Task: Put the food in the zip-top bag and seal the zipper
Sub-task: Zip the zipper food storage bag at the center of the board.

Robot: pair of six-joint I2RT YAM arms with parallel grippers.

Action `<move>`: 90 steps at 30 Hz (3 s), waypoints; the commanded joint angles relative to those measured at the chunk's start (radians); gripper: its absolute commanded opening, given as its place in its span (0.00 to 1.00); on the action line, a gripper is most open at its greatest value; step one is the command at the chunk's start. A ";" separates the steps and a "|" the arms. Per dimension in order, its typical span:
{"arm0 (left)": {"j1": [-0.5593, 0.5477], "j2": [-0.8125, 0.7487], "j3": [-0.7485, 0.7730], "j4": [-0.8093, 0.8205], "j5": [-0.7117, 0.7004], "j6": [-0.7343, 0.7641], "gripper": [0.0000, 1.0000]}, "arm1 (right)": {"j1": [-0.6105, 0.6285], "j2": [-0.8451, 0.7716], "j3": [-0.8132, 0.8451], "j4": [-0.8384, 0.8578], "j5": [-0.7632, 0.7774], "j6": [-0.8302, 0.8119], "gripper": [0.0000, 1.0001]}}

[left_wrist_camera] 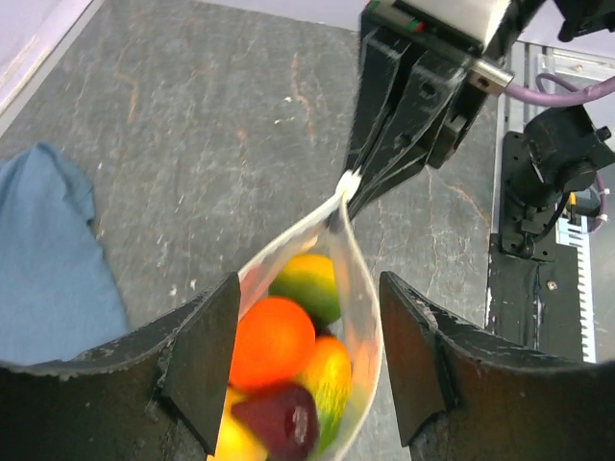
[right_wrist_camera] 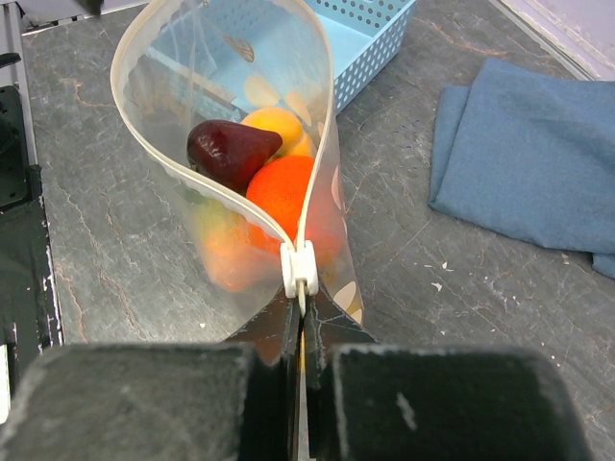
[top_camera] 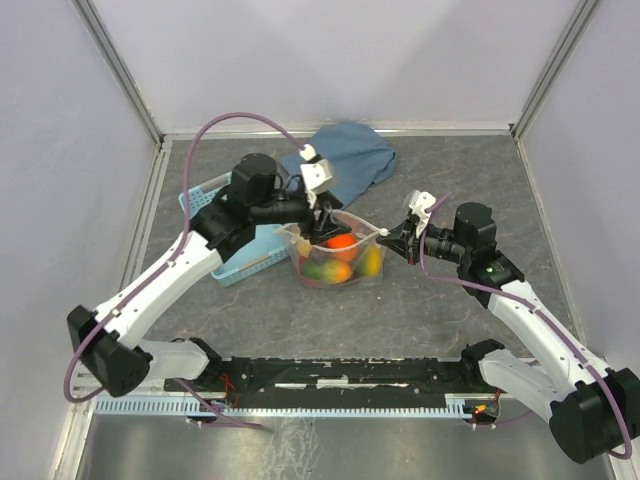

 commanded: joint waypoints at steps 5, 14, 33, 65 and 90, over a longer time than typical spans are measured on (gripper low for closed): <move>-0.144 0.141 0.157 -0.015 -0.028 0.216 0.66 | 0.002 -0.027 0.006 0.040 -0.016 0.006 0.02; -0.185 0.262 0.232 -0.052 0.030 0.316 0.52 | 0.006 -0.024 0.007 0.037 -0.016 0.008 0.02; -0.184 0.341 0.266 -0.129 0.107 0.381 0.09 | 0.011 -0.029 0.006 0.027 -0.006 -0.017 0.02; -0.034 0.008 0.022 -0.298 -0.135 0.301 0.03 | 0.005 -0.058 -0.008 0.014 0.196 -0.021 0.02; 0.052 -0.205 -0.189 -0.297 -0.201 0.221 0.03 | -0.099 -0.066 0.027 -0.032 0.538 0.133 0.02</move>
